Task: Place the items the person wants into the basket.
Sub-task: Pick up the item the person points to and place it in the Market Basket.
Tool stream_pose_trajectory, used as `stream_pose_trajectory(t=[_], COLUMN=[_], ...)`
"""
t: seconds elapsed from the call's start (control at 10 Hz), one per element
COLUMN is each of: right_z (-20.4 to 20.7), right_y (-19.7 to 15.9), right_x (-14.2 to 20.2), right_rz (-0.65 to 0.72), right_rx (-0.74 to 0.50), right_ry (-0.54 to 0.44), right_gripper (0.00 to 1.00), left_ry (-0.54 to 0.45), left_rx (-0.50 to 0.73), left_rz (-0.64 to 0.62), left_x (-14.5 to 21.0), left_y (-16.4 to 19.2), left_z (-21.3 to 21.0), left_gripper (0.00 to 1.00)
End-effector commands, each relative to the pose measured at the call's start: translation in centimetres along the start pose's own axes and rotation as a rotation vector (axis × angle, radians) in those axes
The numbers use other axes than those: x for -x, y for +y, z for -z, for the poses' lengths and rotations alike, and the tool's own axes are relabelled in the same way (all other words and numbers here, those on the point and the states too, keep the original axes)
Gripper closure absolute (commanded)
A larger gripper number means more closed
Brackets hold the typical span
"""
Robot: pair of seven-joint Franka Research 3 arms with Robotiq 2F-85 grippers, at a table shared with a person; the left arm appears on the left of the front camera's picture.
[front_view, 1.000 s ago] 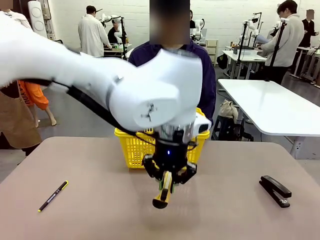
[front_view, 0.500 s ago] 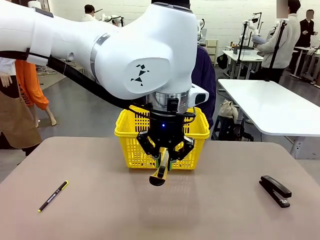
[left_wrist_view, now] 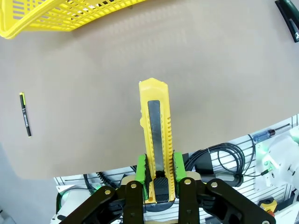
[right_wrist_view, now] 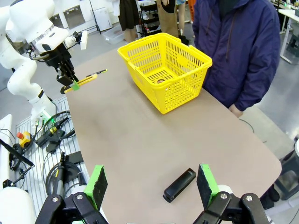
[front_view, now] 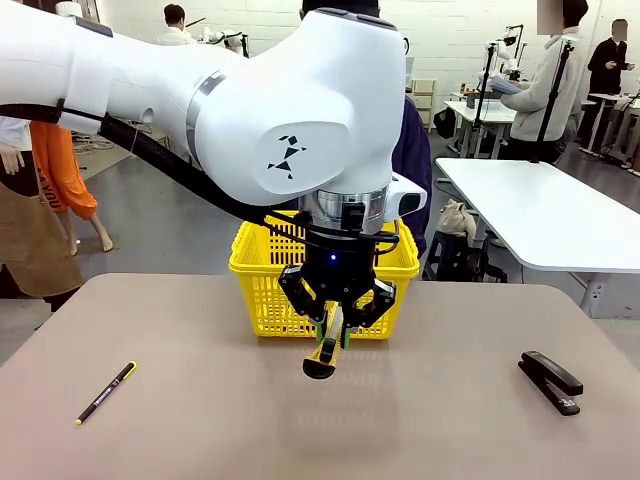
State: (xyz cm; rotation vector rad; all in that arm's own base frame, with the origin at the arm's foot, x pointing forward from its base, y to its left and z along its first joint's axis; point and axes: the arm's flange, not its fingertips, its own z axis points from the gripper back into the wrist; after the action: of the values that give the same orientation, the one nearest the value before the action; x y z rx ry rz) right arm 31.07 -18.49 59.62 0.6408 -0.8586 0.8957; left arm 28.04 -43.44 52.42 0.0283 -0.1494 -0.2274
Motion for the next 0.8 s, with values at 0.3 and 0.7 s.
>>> stream_pose_trajectory(t=[0.3,0.7], right_z=[0.1,0.1], right_y=[-0.1,-0.1], right_x=[-0.1,-0.1], right_rz=[-0.014,-0.014], right_rx=[-0.007,-0.007], right_ry=[-0.04,-0.04], right_gripper=[0.0,0.0], left_ry=[0.07,0.08], left_rx=[0.074,-0.157], left_rz=[0.284,0.493], left_x=[-11.2,-19.0], left_y=[7.5,10.6], left_z=[-6.7,-5.3], left_gripper=[0.74,0.74])
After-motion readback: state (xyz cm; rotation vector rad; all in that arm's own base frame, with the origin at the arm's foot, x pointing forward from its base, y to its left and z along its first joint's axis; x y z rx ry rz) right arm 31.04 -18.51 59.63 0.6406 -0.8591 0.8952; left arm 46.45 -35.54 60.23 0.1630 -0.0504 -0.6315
